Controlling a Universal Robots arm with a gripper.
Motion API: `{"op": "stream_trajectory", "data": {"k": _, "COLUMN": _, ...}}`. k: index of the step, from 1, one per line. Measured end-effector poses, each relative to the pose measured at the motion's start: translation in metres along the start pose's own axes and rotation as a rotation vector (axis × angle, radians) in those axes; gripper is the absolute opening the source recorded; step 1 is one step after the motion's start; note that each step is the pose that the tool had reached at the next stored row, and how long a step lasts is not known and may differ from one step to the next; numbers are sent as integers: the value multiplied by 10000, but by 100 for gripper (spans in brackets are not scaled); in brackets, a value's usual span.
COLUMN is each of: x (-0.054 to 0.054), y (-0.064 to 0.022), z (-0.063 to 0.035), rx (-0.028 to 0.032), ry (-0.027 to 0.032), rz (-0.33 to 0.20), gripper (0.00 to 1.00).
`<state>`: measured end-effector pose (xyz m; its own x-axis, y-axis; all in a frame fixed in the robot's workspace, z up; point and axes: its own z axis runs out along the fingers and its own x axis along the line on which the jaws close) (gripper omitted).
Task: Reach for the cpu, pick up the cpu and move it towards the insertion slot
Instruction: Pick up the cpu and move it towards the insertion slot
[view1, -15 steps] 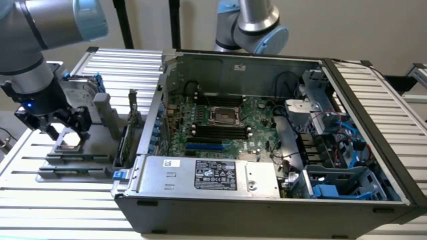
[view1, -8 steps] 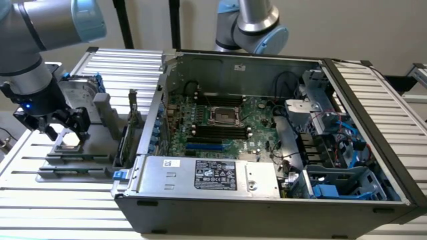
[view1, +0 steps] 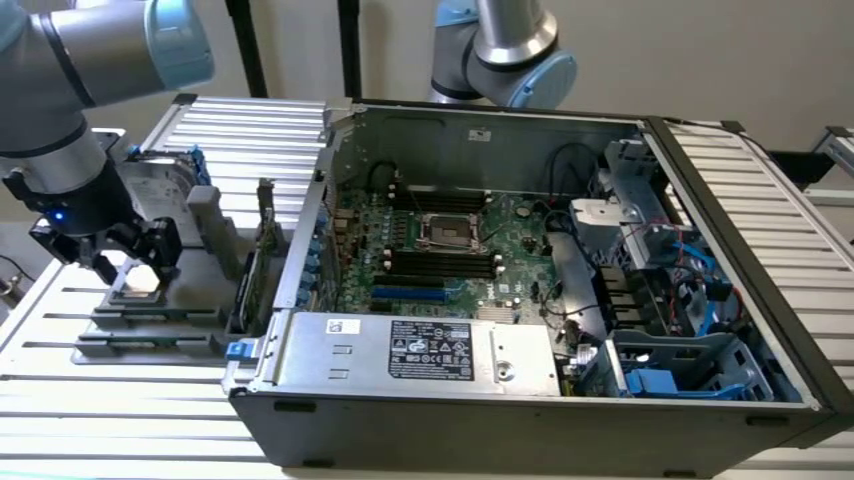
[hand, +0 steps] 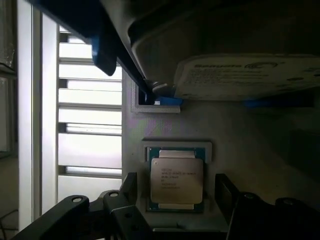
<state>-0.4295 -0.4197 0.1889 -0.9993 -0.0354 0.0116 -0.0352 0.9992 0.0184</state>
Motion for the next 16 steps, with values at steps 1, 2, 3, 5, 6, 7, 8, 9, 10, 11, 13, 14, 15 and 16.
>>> {"op": "stream_trajectory", "data": {"k": 1, "x": 0, "y": 0, "z": 7, "rx": -6, "ry": 0, "rz": 0, "gripper": 73}}
{"op": "stream_trajectory", "data": {"k": 2, "x": 0, "y": -1, "z": 13, "rx": -12, "ry": -1, "rz": -1, "gripper": 73}}
{"op": "stream_trajectory", "data": {"k": 3, "x": 0, "y": -1, "z": 18, "rx": -20, "ry": 0, "rz": -1, "gripper": 73}}
{"op": "stream_trajectory", "data": {"k": 5, "x": 0, "y": -1, "z": 26, "rx": -42, "ry": -1, "rz": -1, "gripper": 73}}
{"op": "stream_trajectory", "data": {"k": 6, "x": -1, "y": -1, "z": 28, "rx": -57, "ry": -1, "rz": -2, "gripper": 73}}
{"op": "stream_trajectory", "data": {"k": 7, "x": -1, "y": -1, "z": 30, "rx": -72, "ry": -3, "rz": -2, "gripper": 73}}
{"op": "stream_trajectory", "data": {"k": 8, "x": -1, "y": -1, "z": 32, "rx": -86, "ry": -4, "rz": -2, "gripper": 73}}
{"op": "stream_trajectory", "data": {"k": 9, "x": -1, "y": -1, "z": 33, "rx": -99, "ry": -5, "rz": -2, "gripper": 73}}
{"op": "stream_trajectory", "data": {"k": 10, "x": -1, "y": -1, "z": 33, "rx": -104, "ry": -5, "rz": -2, "gripper": 73}}
{"op": "stream_trajectory", "data": {"k": 11, "x": -1, "y": -1, "z": 33, "rx": -106, "ry": -5, "rz": -2, "gripper": 73}}
{"op": "stream_trajectory", "data": {"k": 13, "x": -1, "y": -1, "z": 33, "rx": -107, "ry": -5, "rz": -3, "gripper": 73}}
{"op": "stream_trajectory", "data": {"k": 14, "x": -2, "y": -1, "z": 33, "rx": -108, "ry": -6, "rz": -2, "gripper": 73}}
{"op": "stream_trajectory", "data": {"k": 15, "x": -3, "y": -1, "z": 33, "rx": -108, "ry": -6, "rz": -2, "gripper": 73}}
{"op": "stream_trajectory", "data": {"k": 16, "x": -6, "y": -1, "z": 33, "rx": -108, "ry": -5, "rz": -2, "gripper": 73}}
